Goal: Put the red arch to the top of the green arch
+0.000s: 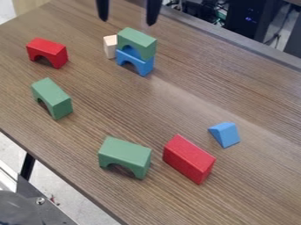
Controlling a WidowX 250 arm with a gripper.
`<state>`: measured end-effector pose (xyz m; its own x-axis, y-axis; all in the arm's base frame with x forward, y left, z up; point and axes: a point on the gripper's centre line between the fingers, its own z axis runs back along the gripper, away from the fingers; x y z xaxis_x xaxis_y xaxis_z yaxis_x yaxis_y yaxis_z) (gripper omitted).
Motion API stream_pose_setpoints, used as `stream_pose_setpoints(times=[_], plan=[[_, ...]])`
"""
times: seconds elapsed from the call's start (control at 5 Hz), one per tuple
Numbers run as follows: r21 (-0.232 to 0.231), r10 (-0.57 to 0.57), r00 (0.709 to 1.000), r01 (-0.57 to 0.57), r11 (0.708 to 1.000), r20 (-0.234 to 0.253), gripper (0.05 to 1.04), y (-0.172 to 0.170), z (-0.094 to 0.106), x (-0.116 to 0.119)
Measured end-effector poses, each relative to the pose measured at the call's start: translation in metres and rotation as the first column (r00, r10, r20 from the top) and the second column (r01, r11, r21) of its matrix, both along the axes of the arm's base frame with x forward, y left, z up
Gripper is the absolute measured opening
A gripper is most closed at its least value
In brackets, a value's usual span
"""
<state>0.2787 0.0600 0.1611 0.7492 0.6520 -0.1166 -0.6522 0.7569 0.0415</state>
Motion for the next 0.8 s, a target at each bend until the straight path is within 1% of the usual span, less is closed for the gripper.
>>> stream_pose_setpoints(times=[0.2, 0.4, 0.6, 0.8], plan=[[-0.060, 0.155, 0.986, -0.151, 0.987, 0.067, 0.998, 0.016, -0.001, 0.012], [-0.141, 0.335, 0.935, -0.318, 0.937, 0.118, 0.998, 0.039, -0.005, 0.018], [-0.147, 0.491, 0.856, -0.471, 0.870, 0.161, 0.998, 0.071, -0.016, 0.023], [-0.152, 0.560, 0.805, -0.539, 0.828, 0.196, 0.998, 0.090, -0.021, 0.024]])
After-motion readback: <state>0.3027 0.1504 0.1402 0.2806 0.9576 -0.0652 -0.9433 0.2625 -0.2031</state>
